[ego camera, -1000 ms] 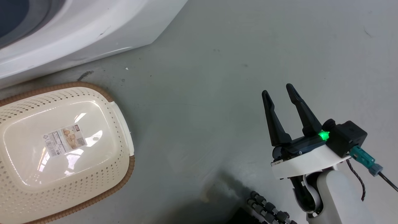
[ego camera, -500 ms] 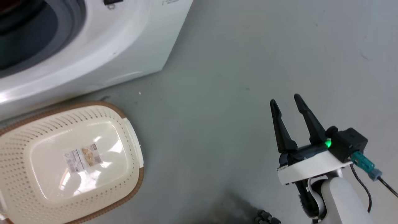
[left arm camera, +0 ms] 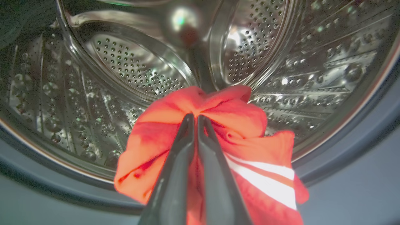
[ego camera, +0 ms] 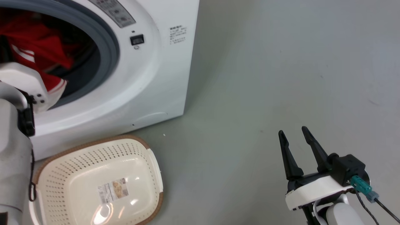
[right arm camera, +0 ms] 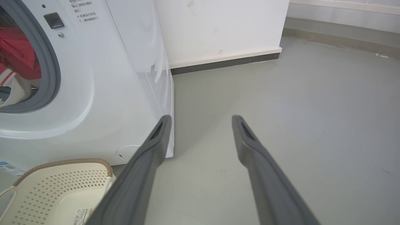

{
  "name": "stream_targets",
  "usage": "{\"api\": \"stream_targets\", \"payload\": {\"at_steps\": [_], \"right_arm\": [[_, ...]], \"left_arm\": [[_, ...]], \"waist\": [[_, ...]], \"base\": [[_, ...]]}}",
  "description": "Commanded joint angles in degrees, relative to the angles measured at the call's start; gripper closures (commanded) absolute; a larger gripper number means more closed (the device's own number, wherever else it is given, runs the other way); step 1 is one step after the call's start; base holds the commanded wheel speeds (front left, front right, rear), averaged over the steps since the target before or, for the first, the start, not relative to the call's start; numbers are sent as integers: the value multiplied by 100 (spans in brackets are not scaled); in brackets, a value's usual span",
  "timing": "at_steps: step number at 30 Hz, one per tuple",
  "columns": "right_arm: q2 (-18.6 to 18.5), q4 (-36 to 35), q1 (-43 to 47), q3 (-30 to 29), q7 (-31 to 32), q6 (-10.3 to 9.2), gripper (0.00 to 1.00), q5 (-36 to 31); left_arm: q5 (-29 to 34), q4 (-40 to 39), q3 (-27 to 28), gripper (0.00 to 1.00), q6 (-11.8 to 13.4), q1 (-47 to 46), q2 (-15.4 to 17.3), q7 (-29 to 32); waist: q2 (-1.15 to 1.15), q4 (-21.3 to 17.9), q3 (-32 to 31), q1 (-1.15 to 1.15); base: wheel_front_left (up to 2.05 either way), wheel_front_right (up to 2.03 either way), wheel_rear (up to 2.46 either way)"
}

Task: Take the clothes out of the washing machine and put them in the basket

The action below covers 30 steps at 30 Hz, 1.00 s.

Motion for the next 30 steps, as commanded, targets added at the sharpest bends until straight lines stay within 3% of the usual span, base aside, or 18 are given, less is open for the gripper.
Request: {"api": "stream_targets", "payload": {"at_steps": [1, 8, 17, 30], "right_arm": [[6, 29, 109, -27, -14, -4, 0, -51], [6, 3, 386, -135, 65, -4, 0, -162], [7, -265, 660, -253, 294, -4, 0, -247], [7, -539, 1039, -331, 533, -4, 0, -366]], "left_arm": [[-66, 59, 37, 100, -47, 109, -71, -130], [-251, -21, 161, 100, -89, 614, -477, -335], [-97, -1398, 523, 100, -60, 1573, -845, -346], [257, -3223, 475, 100, 19, 2844, -1438, -346]], "waist": [[0, 186, -366, 1], [0, 412, -899, 1], [0, 754, -1352, 1], [0, 1264, -1687, 1]], "base": [[0, 0, 0], [0, 0, 0], [0, 0, 0], [0, 0, 0]]}}
